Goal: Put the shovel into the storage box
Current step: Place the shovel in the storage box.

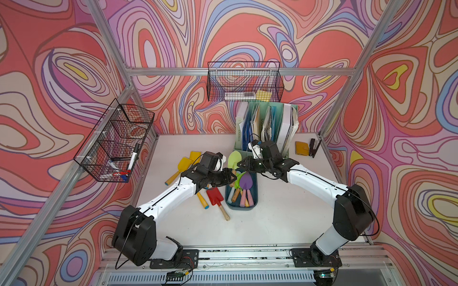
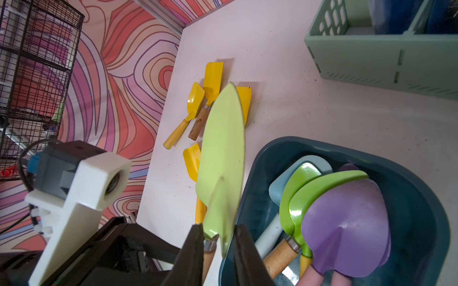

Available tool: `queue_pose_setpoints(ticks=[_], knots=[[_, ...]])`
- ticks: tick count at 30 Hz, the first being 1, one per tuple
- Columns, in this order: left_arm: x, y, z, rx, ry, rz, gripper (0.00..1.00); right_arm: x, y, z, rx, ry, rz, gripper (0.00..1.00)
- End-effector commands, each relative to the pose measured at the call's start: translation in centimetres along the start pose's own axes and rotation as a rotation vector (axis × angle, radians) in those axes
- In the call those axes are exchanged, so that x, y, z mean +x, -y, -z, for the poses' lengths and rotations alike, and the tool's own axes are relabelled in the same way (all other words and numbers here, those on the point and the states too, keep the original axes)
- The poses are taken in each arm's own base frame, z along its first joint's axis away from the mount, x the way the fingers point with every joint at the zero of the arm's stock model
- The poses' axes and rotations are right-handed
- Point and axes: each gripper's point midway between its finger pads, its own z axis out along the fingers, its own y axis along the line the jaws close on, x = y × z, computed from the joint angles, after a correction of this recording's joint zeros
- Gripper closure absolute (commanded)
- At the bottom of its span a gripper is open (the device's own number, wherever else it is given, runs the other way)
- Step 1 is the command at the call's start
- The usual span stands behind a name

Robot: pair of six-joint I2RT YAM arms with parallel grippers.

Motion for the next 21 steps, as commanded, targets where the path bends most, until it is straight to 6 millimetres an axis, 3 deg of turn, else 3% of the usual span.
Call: queue_pose_setpoints(ticks=[1,9,16,18,21], knots=[[-0.3,1.5,0.6,0.054,0.024,-0.024,0.97,-0.5,-0.3,-0.3,-0.021,0.009,0.002,0.79],[-0.4,2.3,0.5,0.080,0.037,-0.035,0.97,-0.6,0.4,-0.7,-0.008,0.011,-0.010,0.86],[-0.4,2.2,0.4,0.078,0.036,-0.034,0.95,-0.6,0.8,-0.9,0.002,0.011,-0.020,1.00],[-0.4,2.2,0.4,0.077,0.037,-0.037,0.91,-0.6,0.9,-0.9,0.006,0.011,-0.024,1.00],[-0.3,2.3,0.5,0.075,0.035,-0.044,0.74,-0.5,1.0,-0.9,0.008,0.011,-0.027,1.00]])
